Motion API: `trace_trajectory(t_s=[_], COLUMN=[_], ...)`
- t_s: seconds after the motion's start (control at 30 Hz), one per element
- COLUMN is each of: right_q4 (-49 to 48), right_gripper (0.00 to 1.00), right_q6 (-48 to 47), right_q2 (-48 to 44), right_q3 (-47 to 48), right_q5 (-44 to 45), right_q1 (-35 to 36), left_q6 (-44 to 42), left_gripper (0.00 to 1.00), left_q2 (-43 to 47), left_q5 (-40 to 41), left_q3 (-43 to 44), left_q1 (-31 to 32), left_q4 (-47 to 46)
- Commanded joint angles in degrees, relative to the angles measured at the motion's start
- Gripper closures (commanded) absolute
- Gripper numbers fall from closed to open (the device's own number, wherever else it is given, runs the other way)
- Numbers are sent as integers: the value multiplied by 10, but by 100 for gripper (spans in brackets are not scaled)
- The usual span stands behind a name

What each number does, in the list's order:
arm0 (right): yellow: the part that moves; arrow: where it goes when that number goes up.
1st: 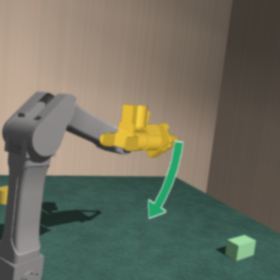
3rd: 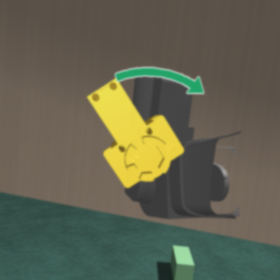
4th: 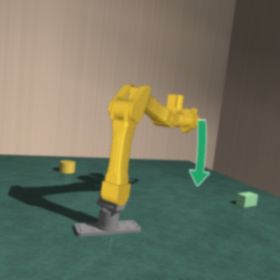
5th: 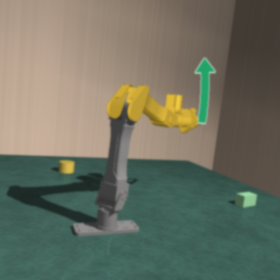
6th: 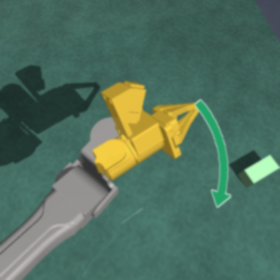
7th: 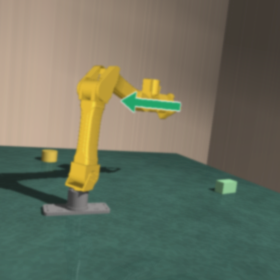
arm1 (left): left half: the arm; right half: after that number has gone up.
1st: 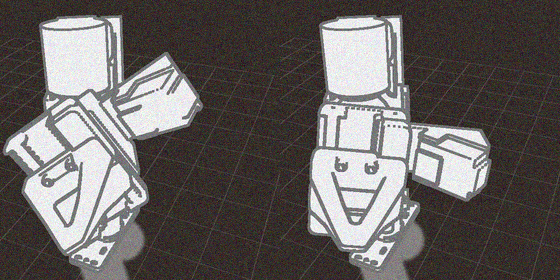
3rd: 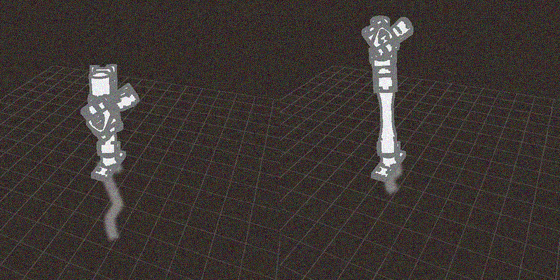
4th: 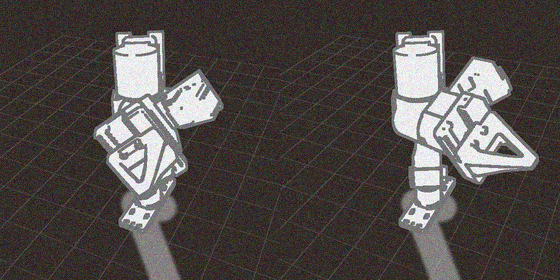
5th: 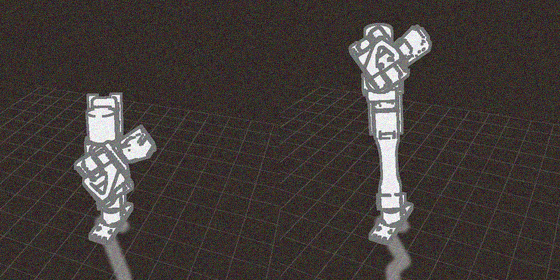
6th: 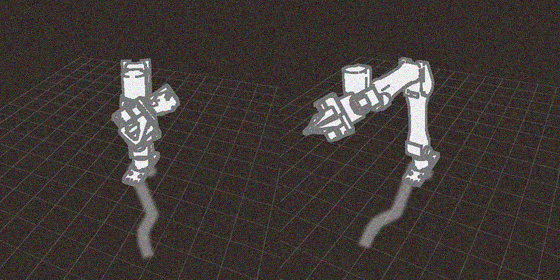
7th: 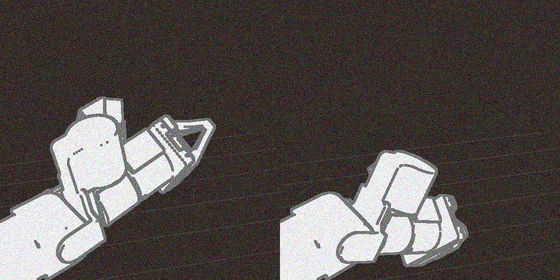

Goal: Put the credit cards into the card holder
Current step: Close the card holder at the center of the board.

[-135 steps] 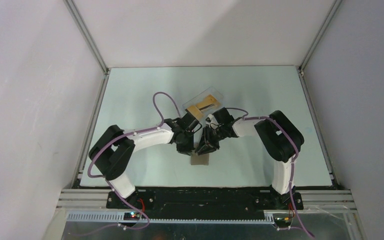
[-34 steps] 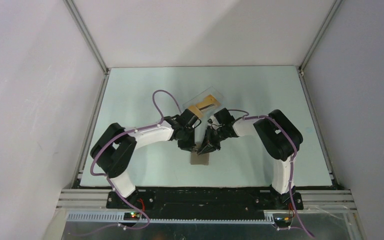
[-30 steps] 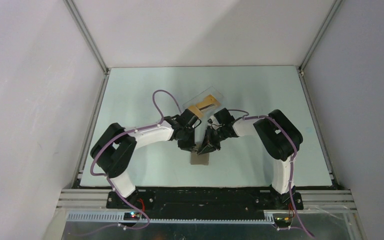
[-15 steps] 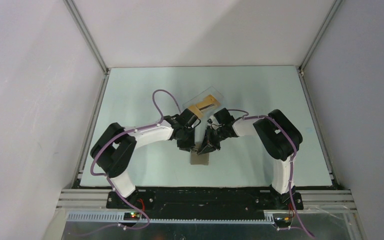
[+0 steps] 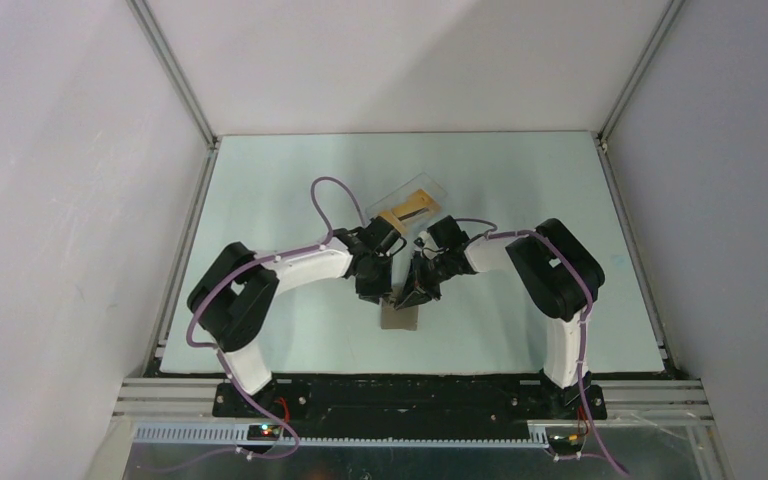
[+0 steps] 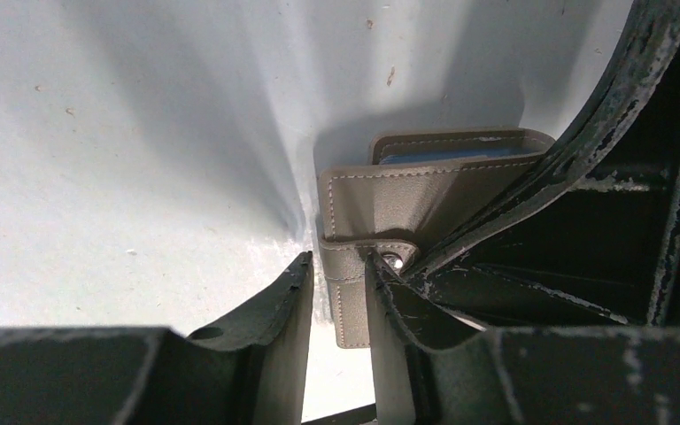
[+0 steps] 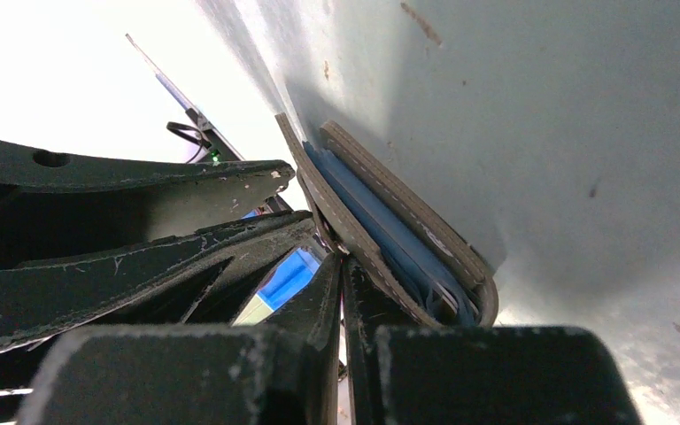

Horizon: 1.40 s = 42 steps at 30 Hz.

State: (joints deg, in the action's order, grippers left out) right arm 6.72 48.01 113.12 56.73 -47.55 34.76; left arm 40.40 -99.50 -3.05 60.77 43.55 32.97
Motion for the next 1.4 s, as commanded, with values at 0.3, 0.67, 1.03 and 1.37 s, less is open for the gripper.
trace_trajectory(t_s=[0.3,0.67,1.03,1.37], right_q4=[6,24,27,67], right_gripper=[83,85,90,95], right_q6=[-9,18,42,43], right_q2=[14,24,32,52], right_q3=[-14,-14,-14,-8], right_q5=[136,180,259,334], right_q1=[23,22,40,65], left_q6=[32,29,26,33], left_gripper=[69,70,71,73], left_q2=[-40,-41,-44,-58], left_q5=[-29,-28,-29,-14], left_q3=[5,6,7,19], left_q1=[25,25,26,33], left_q4=[-17,-15,-15,2])
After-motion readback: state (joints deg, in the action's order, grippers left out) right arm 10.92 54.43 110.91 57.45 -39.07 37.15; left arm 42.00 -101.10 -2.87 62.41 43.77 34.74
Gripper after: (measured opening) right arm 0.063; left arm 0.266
